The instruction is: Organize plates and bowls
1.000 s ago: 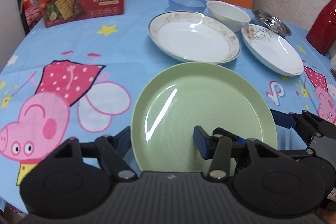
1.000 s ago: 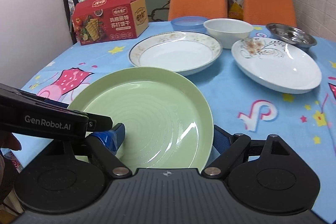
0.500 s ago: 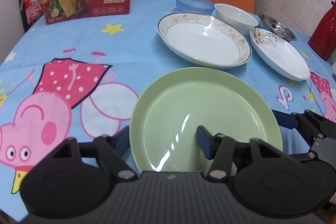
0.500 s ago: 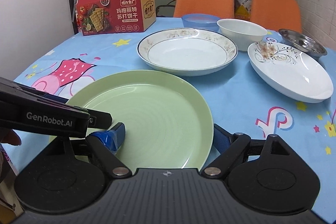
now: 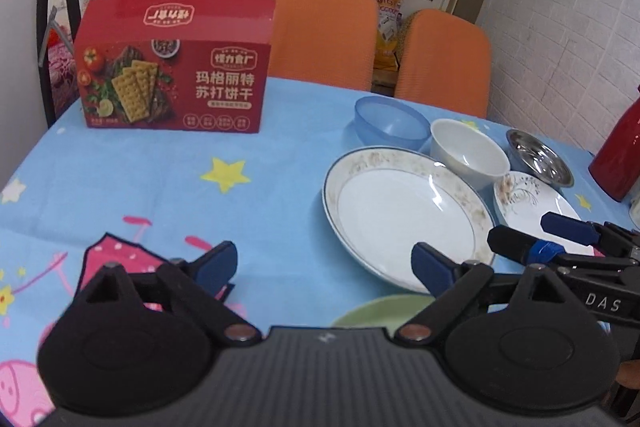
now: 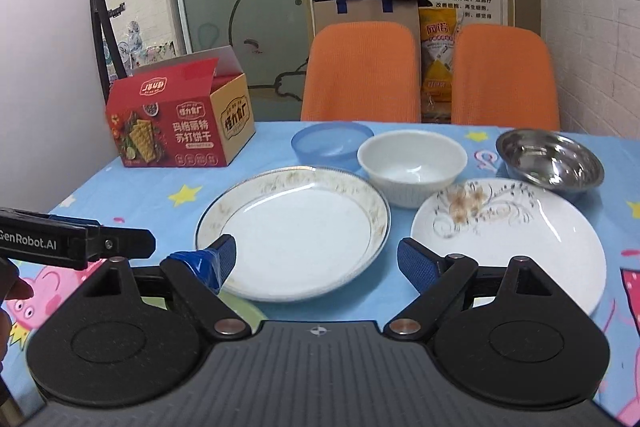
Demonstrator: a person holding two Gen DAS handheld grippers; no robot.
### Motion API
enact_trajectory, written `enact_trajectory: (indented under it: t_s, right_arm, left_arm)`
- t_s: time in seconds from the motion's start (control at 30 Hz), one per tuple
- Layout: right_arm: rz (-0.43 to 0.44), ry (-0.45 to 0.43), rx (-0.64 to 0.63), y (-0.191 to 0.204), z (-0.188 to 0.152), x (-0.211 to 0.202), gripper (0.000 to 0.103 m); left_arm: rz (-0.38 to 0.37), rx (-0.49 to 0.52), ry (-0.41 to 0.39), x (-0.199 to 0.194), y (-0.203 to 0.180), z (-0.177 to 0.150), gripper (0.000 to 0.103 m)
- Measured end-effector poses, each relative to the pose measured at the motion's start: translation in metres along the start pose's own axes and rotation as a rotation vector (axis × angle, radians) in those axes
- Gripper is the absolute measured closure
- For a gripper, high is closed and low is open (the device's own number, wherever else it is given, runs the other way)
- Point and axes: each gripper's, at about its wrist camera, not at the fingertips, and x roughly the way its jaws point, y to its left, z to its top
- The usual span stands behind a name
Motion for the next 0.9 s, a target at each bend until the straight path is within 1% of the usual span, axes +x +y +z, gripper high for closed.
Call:
enact_trajectory:
  t_s: [0.1,0.17,0.3,0.4,0.5,0.6,0.63,0.7,0.77,0.87,0.9]
  right_arm:
    - [-0.005,0.023,-0.022,-0.007,0.012,0.033,0.028]
    - [-0.005,0.058,-0.023,-0.012,0.015,0.055,0.028]
    - [0.025,0.114,0.001,-0.021,0.015,0.083,0.027]
    - [0.024,0.155,0.004,-0.019,0.013,0.097,0.026]
    - [0.000,0.150,0.003,-0.012,0.014,0.099,0.026]
    - [0.060,0.156,0.003,-0.006,0.015,0.101,0.026]
    - [0.074,0.151,0.001,-0.006,0.014,0.100,0.027]
    - [0.064,0.149,0.012,-0.008,0.011,0.097,0.027]
    - [0.084,0.171,0.039,-0.011,0.006,0.096,0.027]
    - [0.077,0.166,-0.001,-0.004,0.001,0.096,0.026]
    - [0.069,0.166,-0.023,-0.001,-0.001,0.096,0.026]
  left_arm:
    - [0.016,-0.013,0.040,0.028,0.007,0.014,0.010]
    - [0.026,-0.012,0.059,0.041,0.010,0.019,0.010]
    - [0.024,0.005,0.070,0.054,0.013,0.026,0.010]
    - [0.009,0.007,0.077,0.061,0.015,0.030,0.010]
    - [0.003,0.012,0.084,0.067,0.015,0.033,0.010]
    - [0.012,0.013,0.093,0.074,0.014,0.033,0.010]
    - [0.008,0.008,0.102,0.077,0.014,0.033,0.010]
    - [-0.001,0.005,0.117,0.082,0.013,0.031,0.010]
    - [0.003,0.006,0.132,0.089,0.010,0.030,0.010]
    - [0.001,0.011,0.153,0.099,0.005,0.028,0.011]
    - [0.010,0.023,0.148,0.101,0.002,0.027,0.011]
